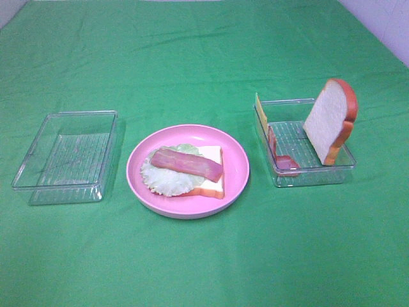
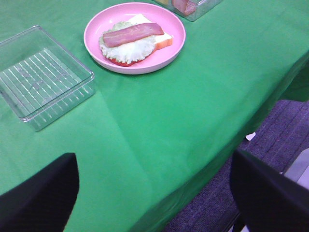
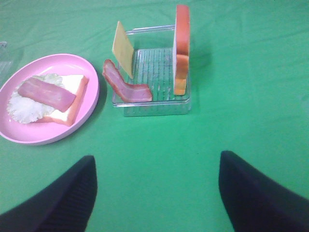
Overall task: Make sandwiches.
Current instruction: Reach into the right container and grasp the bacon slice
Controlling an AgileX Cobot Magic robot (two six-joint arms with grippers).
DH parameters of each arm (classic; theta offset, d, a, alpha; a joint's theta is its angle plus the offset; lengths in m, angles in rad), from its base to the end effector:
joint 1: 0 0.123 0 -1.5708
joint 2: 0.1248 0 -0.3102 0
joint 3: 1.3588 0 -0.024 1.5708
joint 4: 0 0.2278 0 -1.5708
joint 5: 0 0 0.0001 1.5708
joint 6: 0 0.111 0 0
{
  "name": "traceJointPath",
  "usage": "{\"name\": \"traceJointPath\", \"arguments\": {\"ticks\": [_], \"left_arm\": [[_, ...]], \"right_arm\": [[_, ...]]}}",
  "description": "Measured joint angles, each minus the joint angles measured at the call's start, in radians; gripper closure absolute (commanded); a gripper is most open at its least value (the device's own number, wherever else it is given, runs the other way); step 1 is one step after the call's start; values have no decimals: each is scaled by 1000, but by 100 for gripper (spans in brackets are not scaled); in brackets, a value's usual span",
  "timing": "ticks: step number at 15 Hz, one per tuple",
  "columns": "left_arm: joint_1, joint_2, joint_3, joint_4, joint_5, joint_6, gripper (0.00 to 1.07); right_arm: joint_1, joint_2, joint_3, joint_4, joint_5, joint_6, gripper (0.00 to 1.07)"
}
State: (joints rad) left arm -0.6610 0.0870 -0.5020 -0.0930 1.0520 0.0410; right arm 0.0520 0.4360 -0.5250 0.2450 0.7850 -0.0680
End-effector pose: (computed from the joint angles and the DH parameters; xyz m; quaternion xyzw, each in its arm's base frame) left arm -0.0219 0.0057 0.2612 0.2993 0.8186 -0.1932 0.4506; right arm 0.0469 0.0215 0.2903 -0.0162 0.8805 0.1129 0.4601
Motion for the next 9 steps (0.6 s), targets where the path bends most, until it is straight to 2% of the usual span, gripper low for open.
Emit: {"name": "traceJointPath", "arguments": {"ticks": [1,4,5,9], "left_arm": [[0,0,0,2,0,-2,26],[0,0,0,6,0,-4,26],[0,0,0,6,0,-4,26],[0,-66,0,7,0,-4,26]], "right_arm": [[0,176,-6,94,-62,-46,39],[0,456,-102,245,-77,-216,39],[0,503,-126,267,-71,-243,39],[0,791,-330,328,26,-330,39]]}}
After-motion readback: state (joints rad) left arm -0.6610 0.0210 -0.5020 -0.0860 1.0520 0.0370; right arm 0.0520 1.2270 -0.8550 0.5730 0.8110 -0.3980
